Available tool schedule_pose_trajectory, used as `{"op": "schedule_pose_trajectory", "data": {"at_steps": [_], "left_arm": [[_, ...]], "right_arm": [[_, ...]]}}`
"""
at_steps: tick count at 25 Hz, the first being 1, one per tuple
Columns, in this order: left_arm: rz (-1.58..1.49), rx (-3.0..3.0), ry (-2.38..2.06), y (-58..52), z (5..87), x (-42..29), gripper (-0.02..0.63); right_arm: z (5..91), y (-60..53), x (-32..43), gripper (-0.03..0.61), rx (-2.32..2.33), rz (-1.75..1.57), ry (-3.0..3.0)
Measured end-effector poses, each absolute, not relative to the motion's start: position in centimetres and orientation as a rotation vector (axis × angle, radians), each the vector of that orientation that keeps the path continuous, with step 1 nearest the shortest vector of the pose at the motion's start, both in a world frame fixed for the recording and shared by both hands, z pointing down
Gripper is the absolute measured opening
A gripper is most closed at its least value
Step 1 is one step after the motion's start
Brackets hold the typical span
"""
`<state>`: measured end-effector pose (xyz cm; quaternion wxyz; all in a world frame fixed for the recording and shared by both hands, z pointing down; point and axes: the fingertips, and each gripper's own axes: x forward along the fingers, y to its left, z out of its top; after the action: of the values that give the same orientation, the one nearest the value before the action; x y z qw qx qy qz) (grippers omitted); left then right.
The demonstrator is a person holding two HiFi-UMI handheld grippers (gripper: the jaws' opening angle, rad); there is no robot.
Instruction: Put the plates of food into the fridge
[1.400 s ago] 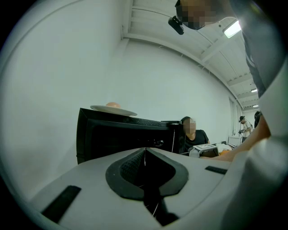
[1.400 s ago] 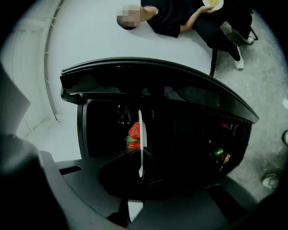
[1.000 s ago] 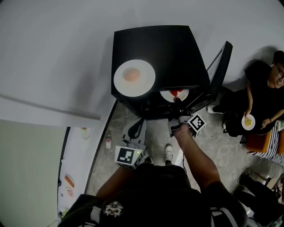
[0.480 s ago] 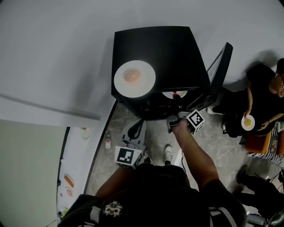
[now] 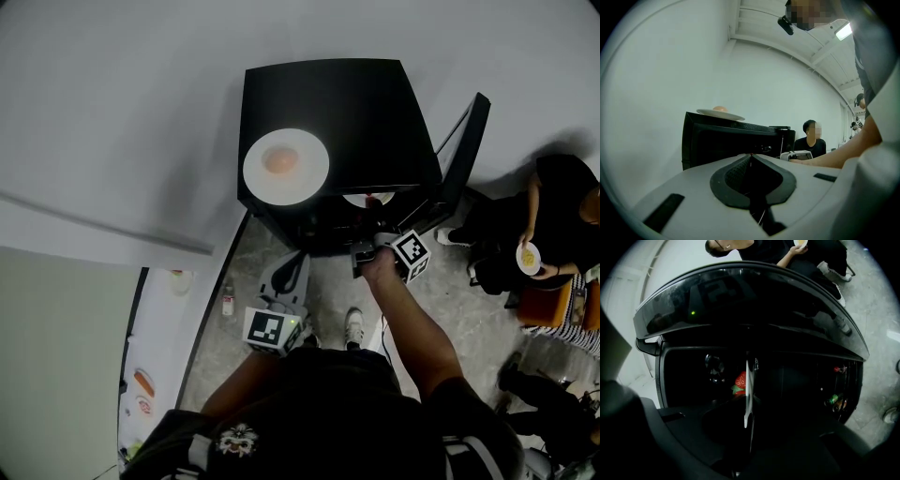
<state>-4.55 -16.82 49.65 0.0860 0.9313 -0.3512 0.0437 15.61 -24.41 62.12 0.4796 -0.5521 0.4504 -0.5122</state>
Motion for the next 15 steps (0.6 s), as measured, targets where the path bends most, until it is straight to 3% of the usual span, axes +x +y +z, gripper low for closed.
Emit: {"op": "schedule_pose_trajectory", "data": {"at_steps": [3,15], "left_arm": [[0.118,2.777,-1.040,-16.6,49.2,-4.4,0.023],[0.129,2.789,-1.035,-16.1,48.6,-4.0,0.023]], "right_arm": [[62.0,-23.9,16.0,0.160,-1.370,-1.234,1.105],[55.5,-16.2,14.7,0.173,-1.468,-1.098,1.393]]}}
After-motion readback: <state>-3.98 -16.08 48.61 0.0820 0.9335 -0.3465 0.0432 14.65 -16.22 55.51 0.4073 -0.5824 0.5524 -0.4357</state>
